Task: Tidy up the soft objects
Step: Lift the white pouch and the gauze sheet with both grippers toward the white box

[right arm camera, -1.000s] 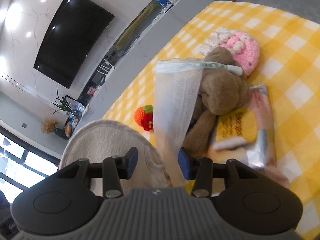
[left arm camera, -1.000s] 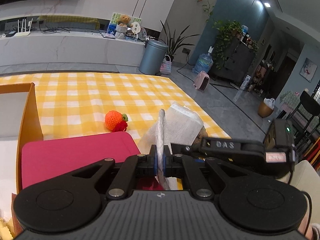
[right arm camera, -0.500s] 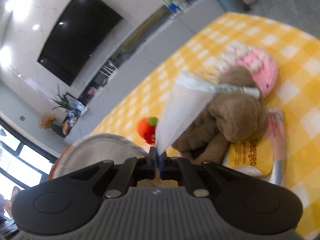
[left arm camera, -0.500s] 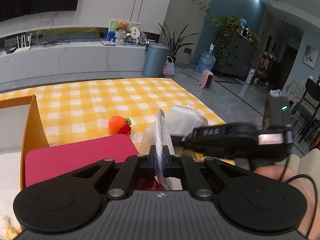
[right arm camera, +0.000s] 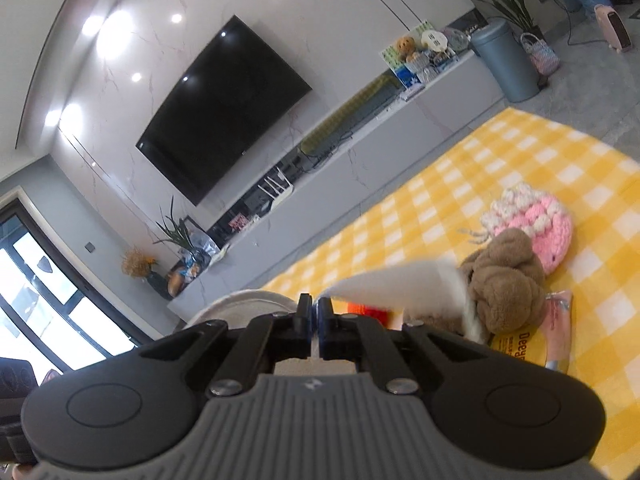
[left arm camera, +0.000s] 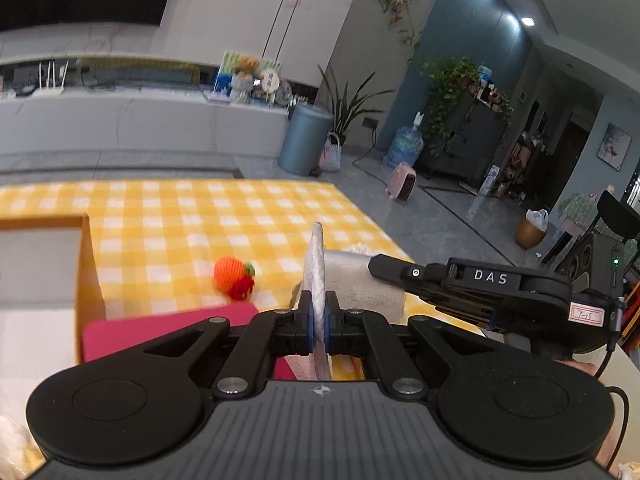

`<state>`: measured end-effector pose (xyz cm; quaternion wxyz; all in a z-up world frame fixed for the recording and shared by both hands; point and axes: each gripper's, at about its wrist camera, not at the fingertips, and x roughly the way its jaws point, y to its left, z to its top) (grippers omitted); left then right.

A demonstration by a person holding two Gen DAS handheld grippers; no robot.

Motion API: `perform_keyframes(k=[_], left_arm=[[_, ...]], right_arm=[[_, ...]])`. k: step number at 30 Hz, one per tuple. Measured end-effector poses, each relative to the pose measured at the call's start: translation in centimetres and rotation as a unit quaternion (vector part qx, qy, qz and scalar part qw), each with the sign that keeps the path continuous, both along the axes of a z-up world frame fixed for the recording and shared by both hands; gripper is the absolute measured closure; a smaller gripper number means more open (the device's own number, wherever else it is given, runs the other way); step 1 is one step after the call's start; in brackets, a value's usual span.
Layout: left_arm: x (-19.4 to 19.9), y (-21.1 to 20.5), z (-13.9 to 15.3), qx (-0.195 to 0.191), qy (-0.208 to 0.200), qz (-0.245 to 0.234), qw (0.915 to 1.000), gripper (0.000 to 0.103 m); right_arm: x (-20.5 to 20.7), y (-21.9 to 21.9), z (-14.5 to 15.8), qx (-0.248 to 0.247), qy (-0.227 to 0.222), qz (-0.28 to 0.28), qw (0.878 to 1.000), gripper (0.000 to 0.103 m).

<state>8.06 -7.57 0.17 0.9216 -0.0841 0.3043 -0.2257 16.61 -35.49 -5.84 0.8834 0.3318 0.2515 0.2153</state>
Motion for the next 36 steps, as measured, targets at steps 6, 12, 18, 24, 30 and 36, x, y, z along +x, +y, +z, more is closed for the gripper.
perform_keyframes(k=[6,12,18,24,30,36], left_arm=[[-2.1,1.2,3.5,0.019,-0.037,0.008,0.9991,0.098],[-5.4,4.8,7.4,0.015,-0.101,0.070,0.9923,0.098],[-8.0,8.9,9.3,-0.007,-0.134,0.123,0.9832,0.098],[-7.7,13.1,7.3,-0.035,-0.107,0.161,0.9806,0.098],[-5.2,15.7,4.0,-0.036,-0.052,0.189,0.9798,0.098],[-2.8,18.5,1.2,-0.033,-0.015,0.190,0.9810,0.098]], right_arm=[[-1.1,0.0,1.9,0.011,-0.030,0.004,0.999,0.102],[-3.8,0.8,4.6,-0.012,-0.065,0.009,0.998,0.102],[-6.0,2.7,7.2,-0.020,-0.094,0.032,0.995,0.102],[-6.9,7.3,9.4,-0.036,-0.120,0.087,0.988,0.102],[-6.5,14.3,9.6,-0.067,-0.119,0.167,0.976,0.102],[-5.6,19.3,8.4,-0.094,-0.110,0.219,0.965,0.102]])
